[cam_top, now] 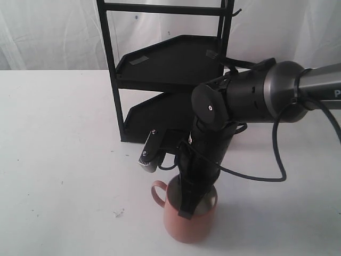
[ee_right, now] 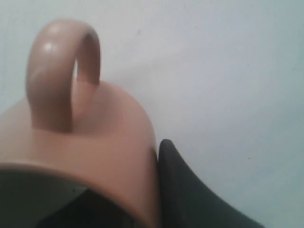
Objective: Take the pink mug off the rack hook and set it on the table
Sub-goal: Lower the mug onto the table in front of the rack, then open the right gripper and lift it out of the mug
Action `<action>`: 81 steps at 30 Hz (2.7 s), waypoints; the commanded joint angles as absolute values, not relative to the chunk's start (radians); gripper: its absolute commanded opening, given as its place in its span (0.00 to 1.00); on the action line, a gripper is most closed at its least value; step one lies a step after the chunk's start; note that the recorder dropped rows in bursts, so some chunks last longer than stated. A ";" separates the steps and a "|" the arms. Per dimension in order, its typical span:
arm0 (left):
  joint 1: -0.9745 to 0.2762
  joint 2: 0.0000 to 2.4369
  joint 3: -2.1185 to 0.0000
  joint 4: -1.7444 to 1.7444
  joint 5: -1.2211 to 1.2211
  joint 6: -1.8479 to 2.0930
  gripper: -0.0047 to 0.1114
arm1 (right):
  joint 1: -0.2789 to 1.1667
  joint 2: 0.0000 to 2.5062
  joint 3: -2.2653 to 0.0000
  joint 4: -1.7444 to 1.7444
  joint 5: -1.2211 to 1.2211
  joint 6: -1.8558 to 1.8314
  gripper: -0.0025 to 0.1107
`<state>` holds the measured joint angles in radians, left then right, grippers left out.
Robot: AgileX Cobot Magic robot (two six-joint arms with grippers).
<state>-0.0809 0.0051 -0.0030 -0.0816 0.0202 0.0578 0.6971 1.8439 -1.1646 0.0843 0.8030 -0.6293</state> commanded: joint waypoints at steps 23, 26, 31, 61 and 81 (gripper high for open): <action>-0.078 0.000 0.000 -0.080 0.024 0.051 0.04 | 0.697 1.843 -1.161 0.102 0.816 -0.623 0.20; -0.078 0.000 0.000 -0.080 0.024 0.051 0.04 | 0.697 1.841 -1.161 0.102 0.816 -0.621 0.20; -0.078 0.000 0.000 -0.080 0.024 0.051 0.04 | 0.697 1.812 -1.161 0.100 0.821 -0.621 0.20; -0.078 0.000 0.000 -0.080 0.024 0.051 0.04 | 0.697 1.008 -0.967 0.202 0.893 -0.333 0.02; -0.078 0.000 0.000 -0.080 0.024 0.051 0.04 | 0.697 0.173 -0.469 0.206 0.718 0.035 0.02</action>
